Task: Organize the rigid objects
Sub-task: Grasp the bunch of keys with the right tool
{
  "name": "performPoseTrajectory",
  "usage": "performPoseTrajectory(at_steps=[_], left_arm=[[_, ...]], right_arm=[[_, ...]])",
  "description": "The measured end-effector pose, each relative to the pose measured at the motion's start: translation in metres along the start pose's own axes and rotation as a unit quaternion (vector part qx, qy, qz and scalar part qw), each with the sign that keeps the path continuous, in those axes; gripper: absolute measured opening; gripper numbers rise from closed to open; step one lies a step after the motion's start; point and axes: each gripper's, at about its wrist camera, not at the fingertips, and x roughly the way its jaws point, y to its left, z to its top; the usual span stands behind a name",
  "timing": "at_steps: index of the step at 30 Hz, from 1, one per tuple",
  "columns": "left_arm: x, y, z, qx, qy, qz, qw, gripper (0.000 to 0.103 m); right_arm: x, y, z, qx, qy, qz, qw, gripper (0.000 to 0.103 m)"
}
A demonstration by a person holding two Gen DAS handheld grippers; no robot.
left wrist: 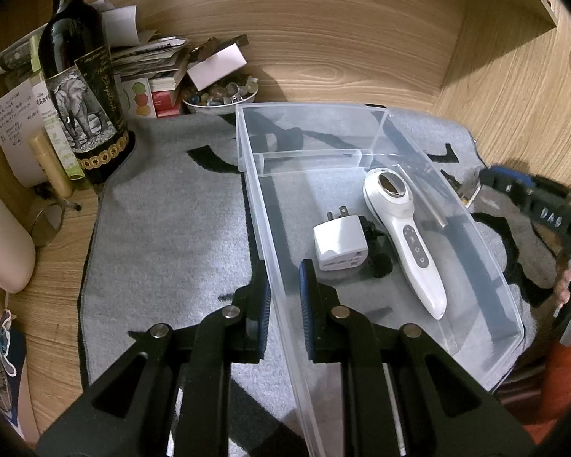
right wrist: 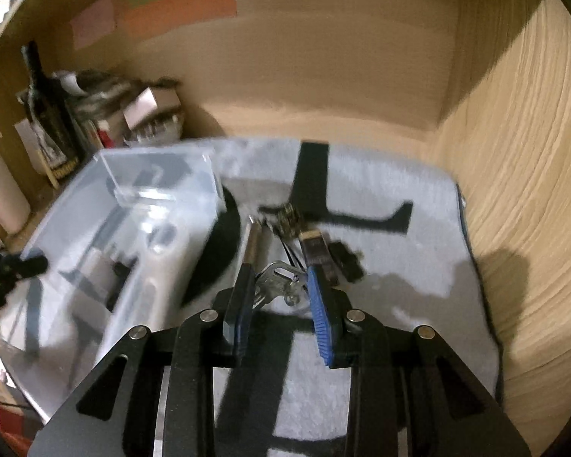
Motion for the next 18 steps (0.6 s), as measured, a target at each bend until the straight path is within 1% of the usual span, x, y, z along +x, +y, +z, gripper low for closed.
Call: performPoseTrajectory(at_steps=[6, 12, 18], left_arm=[[0.0, 0.0, 0.001, -0.001, 0.0, -0.001, 1.0, 0.015], [0.0, 0.001, 0.001, -0.001, 0.0, -0.001, 1.0, 0.015], [0.0, 0.0, 0.001, -0.001, 0.0, -0.002, 1.0, 0.015]], right_arm=[[-0.013, 0.015, 0.019, -0.016, -0.041, 0.011, 0.999, 0.026], [-0.032, 0.037, 0.036, -0.039, -0.086, 0.037, 0.995, 0.026], [-0.046, 0.064, 0.05, -0.065, -0.116, 0.067, 0.989, 0.026]])
